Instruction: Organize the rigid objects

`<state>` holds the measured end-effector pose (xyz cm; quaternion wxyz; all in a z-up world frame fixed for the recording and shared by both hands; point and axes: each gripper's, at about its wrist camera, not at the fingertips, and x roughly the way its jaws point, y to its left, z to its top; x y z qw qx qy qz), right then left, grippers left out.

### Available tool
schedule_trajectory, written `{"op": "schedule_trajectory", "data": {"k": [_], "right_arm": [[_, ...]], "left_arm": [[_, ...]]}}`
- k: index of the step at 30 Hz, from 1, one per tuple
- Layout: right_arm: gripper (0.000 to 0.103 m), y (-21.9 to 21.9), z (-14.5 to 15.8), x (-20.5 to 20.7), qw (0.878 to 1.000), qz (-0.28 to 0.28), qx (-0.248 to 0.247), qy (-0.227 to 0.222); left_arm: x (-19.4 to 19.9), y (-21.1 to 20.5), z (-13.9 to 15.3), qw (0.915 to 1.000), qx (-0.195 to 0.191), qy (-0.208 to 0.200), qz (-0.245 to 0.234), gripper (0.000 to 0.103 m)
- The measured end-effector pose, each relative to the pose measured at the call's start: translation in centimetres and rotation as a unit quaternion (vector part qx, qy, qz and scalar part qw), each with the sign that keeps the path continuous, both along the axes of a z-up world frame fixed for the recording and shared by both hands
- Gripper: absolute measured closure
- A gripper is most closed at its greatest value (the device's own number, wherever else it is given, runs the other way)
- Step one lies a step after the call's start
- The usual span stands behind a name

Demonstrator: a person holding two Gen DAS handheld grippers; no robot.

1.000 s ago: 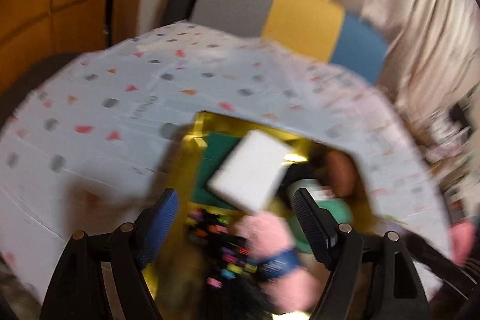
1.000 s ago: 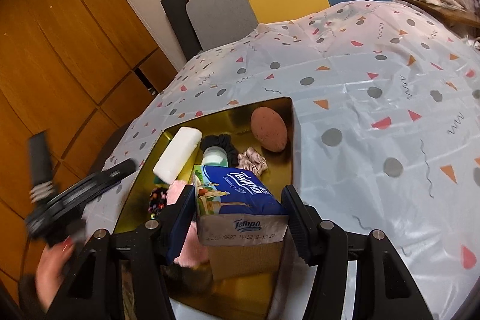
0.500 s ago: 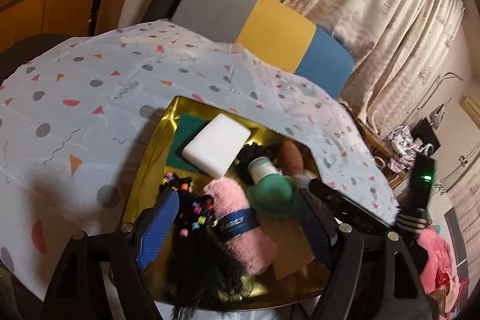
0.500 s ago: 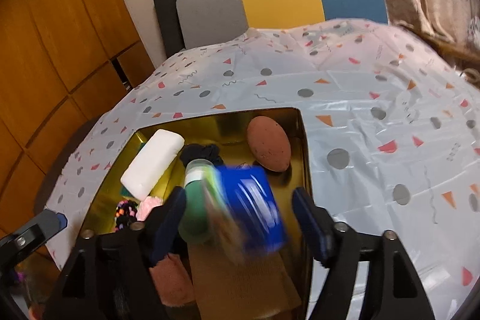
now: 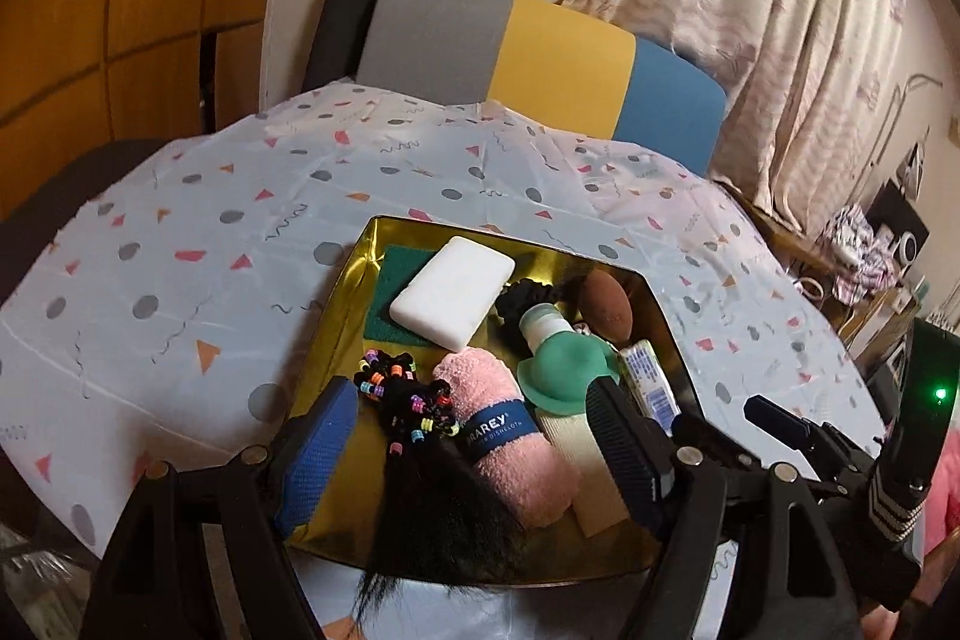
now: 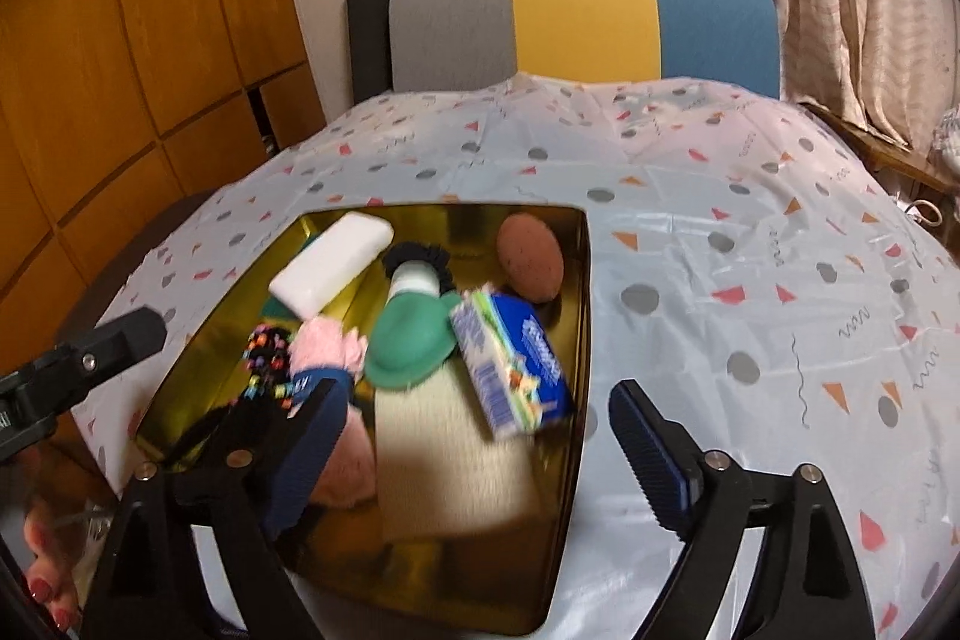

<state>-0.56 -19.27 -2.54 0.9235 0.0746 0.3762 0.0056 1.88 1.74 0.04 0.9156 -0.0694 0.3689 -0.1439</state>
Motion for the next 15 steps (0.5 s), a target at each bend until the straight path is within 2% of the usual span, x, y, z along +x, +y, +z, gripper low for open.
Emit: {"op": "schedule_trajectory", "data": {"k": [2,6,15], "right_arm": [[0.005,0.3,0.1,-0.4,1.0,0.001,-0.008,0.008],[0.002,0.8,0.2,-0.8,1.0,0.001,-0.016,0.023],[0.0,2.2,0.8,-1.4,0.999,-0.007,-0.027,0.046]], "left_arm": [[-0.5,-0.1,0.2,0.9999,0.009,-0.006,0.007,0.024],[-1.3,-0.4,0.6,0.999,0.036,-0.013,0.021,0.024],[-1.6,0.5,0.2,0.9932,0.093,0.014,0.068,0.024]]}}
